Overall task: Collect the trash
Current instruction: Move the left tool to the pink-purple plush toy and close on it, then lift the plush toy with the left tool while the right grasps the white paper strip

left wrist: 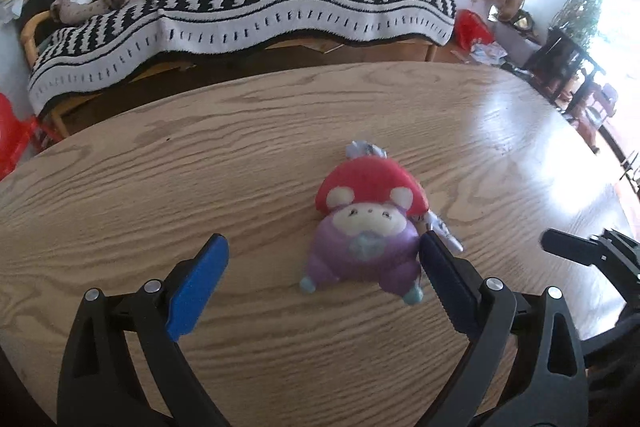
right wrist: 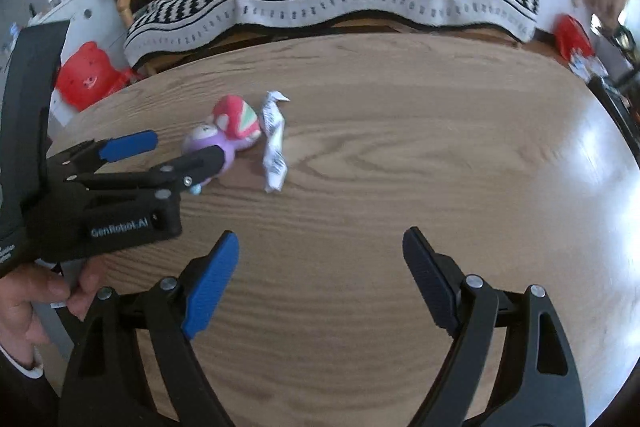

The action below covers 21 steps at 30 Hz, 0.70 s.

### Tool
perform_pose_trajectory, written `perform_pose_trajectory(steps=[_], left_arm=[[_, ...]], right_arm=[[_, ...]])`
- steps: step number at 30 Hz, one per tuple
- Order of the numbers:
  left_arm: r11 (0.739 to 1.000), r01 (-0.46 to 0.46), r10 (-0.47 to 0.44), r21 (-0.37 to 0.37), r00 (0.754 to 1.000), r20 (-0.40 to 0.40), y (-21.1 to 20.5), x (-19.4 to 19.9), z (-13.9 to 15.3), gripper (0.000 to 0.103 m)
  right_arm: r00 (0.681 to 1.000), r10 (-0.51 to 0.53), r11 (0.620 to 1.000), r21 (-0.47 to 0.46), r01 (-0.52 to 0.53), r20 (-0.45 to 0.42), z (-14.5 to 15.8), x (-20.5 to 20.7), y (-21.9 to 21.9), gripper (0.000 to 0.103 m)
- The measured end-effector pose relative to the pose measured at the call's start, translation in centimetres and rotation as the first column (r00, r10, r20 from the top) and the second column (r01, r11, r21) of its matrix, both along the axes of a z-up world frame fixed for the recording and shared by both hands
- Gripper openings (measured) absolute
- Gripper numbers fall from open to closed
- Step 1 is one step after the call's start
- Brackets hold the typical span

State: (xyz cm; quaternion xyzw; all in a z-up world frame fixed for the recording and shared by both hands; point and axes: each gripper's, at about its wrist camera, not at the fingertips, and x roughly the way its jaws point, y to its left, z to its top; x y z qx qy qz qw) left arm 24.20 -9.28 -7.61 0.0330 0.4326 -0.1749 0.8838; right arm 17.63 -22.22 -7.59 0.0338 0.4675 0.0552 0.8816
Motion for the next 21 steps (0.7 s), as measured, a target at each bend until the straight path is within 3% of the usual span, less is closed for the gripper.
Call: perform_pose_trajectory(steps=[5, 8, 12, 16, 21], left_arm=[[0.998, 0.049, -0.049, -0.025, 0.999, 0.0, -0.5, 0.4, 0.0, 0.092], [0.996, 0.081, -0.081, -0.044, 0.997, -0.013, -0.8, 0.7, -0.4, 0.081], [0.985, 0.148, -0.151, -0.085, 0.988, -0.024, -1.3, 0.4, -0.4, 0.051], [0.981, 0.188, -0.187, -0.045, 0.982, 0.009, -1.8, -0.3, -0.4, 0.046], [0.983, 0.168, -0.169, -0.071, 0.986, -0.006, -0.8, -0.3, -0.3, 0.039]], right_arm=[[0.997, 0.077, 0.996, -0.045, -0.077, -0.001, -0.7, 2.0, 1.4, 0.07], [0.996, 0.093, 0.995, -0.041, -0.093, -0.013, -1.3, 2.7, 1.8, 0.069], [0.992, 0.126, 0.99, -0.061, -0.126, -0.002, -1.7, 3.1, 2.7, 0.068], [0.991, 0.137, 0.988, -0.069, -0.136, 0.012, -1.8, 3.7, 3.0, 0.068], [0.987, 0.161, 0.984, -0.085, -0.158, 0.02, -1.9, 3.8, 3.3, 0.067]])
